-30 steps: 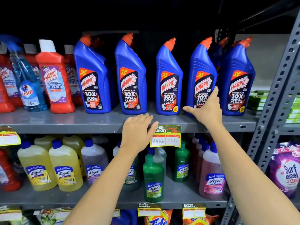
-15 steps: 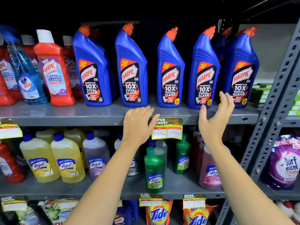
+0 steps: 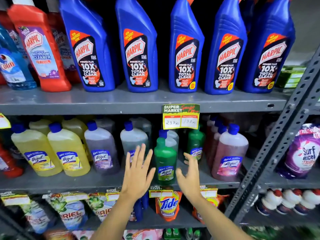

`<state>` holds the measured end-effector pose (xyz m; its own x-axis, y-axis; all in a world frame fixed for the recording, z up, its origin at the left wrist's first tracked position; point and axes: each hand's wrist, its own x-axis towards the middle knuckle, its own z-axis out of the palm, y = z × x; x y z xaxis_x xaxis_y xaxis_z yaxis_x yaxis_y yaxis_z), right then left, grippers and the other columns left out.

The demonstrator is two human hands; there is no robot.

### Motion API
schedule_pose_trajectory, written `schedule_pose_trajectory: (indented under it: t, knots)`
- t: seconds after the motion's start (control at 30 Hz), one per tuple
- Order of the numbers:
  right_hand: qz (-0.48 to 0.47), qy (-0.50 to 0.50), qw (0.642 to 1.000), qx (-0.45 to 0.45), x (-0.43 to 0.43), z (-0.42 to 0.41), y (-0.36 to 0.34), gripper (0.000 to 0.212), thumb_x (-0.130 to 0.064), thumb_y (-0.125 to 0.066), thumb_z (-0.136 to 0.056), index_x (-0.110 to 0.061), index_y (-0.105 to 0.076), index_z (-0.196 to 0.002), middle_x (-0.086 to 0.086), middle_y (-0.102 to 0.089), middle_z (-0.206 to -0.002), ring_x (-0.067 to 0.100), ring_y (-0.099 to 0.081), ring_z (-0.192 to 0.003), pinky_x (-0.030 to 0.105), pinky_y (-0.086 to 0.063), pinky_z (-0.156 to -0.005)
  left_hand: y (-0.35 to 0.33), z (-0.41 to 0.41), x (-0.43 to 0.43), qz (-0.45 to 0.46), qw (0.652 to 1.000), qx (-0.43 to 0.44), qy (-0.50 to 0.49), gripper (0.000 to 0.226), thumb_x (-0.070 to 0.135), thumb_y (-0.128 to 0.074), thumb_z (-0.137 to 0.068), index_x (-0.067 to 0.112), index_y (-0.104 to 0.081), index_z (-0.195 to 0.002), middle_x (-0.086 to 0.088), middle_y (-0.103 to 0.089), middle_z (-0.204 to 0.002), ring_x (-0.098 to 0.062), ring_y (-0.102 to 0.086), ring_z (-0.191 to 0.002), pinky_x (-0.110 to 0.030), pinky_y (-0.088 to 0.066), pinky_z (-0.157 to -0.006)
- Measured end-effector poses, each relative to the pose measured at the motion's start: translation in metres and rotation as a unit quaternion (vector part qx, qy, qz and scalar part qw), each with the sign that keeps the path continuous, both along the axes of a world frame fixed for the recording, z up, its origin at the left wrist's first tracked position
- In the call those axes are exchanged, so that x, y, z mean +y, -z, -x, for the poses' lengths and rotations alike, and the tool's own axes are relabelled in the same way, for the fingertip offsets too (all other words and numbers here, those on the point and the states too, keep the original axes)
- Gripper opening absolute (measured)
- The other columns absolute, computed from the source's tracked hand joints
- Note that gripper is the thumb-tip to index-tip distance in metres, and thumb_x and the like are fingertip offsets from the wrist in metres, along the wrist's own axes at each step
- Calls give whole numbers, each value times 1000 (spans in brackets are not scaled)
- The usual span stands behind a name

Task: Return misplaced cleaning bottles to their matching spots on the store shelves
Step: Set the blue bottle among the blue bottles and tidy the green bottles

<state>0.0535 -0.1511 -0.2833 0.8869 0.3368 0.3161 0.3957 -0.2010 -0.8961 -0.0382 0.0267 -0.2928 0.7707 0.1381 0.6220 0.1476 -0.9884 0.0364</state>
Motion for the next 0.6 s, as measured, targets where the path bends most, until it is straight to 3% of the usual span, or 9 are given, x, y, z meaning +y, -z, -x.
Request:
schedule_pose_trajectory:
  t: [0.13, 0.33, 0.5, 0.6]
  knots:
    - [17, -6, 996, 86, 22, 0, 16, 70, -21, -71, -83, -17, -36, -143, 1, -43, -141, 16, -44, -130, 35, -38, -109, 61, 24, 6, 26, 987, 154, 37, 62, 53, -18, -103, 18, -21, -154, -10, -17, -161, -26, -18, -147, -52, -17, -113]
    - [17, 52, 995, 82, 59, 13, 25, 99, -57, -83, -59, -27, -34, -140, -6, -45, -127, 13, -48, -125, 33, -44, -104, 103, 27, 23, 67, 952, 297, 10, 67, 61, -16, -100, 16, -33, -147, -10, -37, -153, -24, -25, -142, -47, -8, -112]
    - [55, 116, 987, 93, 74, 18, 29, 107, -46, -90, -57, -23, -28, -141, 1, -46, -130, 23, -49, -125, 43, -49, -97, 113, 26, 26, 67, 944, 322, 0, 70, 62, -17, -98, 15, -30, -149, -10, -36, -154, -27, -28, -143, -52, -6, -112]
    - [78, 136, 983, 91, 76, 18, 34, 103, -40, -89, -59, -24, -27, -139, 1, -47, -131, 24, -51, -124, 44, -51, -91, 114, 25, 26, 57, 947, 317, 1, 70, 60, -28, -95, 14, -30, -149, -11, -37, -153, -27, -26, -142, -52, -7, -112]
